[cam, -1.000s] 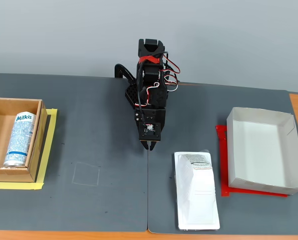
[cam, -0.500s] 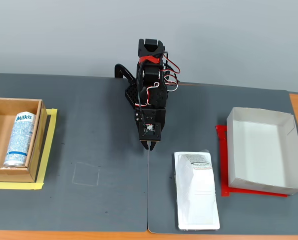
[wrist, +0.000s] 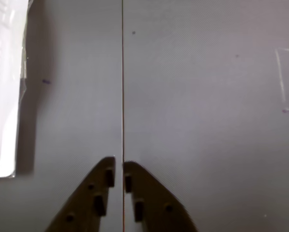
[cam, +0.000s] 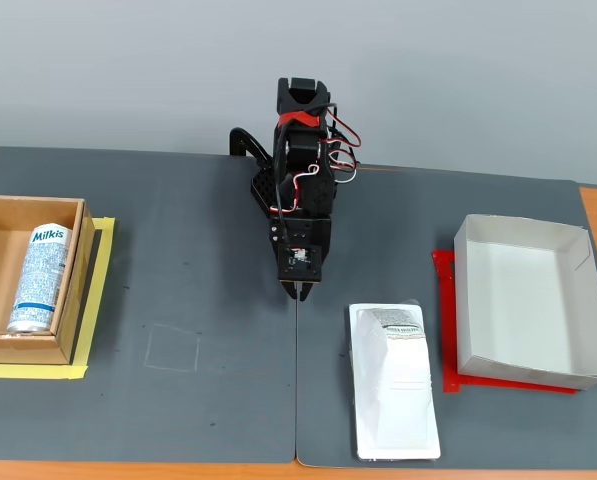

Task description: Pick the sandwich and put it in the gray box

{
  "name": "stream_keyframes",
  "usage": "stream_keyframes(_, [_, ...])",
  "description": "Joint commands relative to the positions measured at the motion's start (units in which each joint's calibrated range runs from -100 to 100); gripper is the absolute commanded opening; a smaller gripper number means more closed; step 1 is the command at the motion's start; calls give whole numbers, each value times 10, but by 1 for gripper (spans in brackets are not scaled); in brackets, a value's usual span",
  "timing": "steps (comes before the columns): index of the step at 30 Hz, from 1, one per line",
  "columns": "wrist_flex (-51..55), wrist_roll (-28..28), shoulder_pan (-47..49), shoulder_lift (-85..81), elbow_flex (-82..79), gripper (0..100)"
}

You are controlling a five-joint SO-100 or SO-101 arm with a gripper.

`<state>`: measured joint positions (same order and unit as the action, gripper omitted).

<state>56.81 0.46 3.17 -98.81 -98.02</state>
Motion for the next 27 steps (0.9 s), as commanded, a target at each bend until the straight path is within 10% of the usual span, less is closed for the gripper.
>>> stream_keyframes(1, [-8, 1, 13, -5, 1, 2])
stream_keyframes(27, [0, -3, 184, 134, 218, 2])
